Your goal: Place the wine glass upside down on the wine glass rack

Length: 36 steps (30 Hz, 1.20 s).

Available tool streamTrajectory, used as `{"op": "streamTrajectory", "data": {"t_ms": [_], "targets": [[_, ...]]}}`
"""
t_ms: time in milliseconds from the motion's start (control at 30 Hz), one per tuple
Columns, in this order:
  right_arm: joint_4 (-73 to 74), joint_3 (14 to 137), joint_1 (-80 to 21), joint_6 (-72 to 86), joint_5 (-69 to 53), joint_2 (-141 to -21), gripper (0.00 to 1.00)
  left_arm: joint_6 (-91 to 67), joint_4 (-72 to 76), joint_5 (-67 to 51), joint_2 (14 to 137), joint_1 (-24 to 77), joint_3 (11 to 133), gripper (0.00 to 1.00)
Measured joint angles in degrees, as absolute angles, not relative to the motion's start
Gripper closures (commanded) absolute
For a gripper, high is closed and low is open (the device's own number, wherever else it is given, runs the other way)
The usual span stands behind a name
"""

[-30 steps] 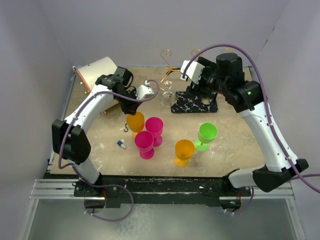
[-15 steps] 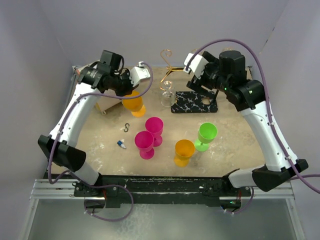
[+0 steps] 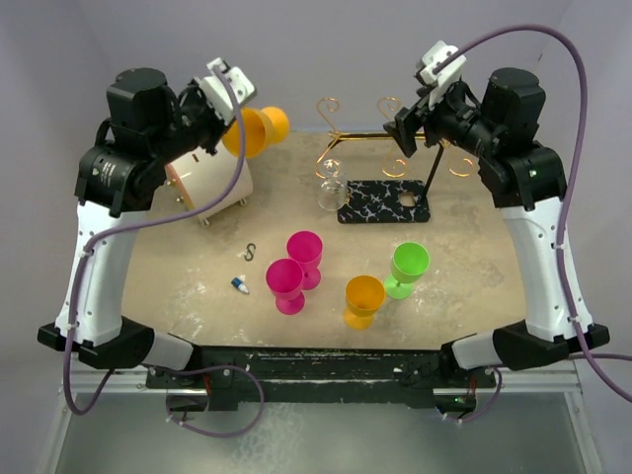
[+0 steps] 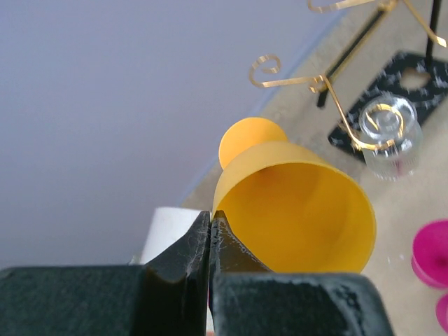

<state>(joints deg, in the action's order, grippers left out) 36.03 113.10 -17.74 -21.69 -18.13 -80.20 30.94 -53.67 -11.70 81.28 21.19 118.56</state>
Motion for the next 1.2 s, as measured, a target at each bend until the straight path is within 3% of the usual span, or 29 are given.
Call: {"op": "streamTrajectory", "data": {"t_ms": [300,800,1033,1200], "targets": [[26.9,112.3,-17.2,-3.9,-29.3,-84.1,0.19,20.1,-44.4,-15.8,85.4,21.2,129.5,1.0],[12.0,101.3,-17.2,19.4,-36.4,-89.0,0.42,8.3,-41.1,-28.3,90.8,21.2,130.2,1.0],[6.7,101.0,-17.2,26.0,-40.9,-90.2,0.63,7.4,-40.6,-29.5,91.0,21.2,130.2,1.0],[5.7,101.0,-17.2,28.9,-42.2,-90.8,0.85,6.6,-40.2,-30.6,91.0,21.2,130.1,1.0]]}}
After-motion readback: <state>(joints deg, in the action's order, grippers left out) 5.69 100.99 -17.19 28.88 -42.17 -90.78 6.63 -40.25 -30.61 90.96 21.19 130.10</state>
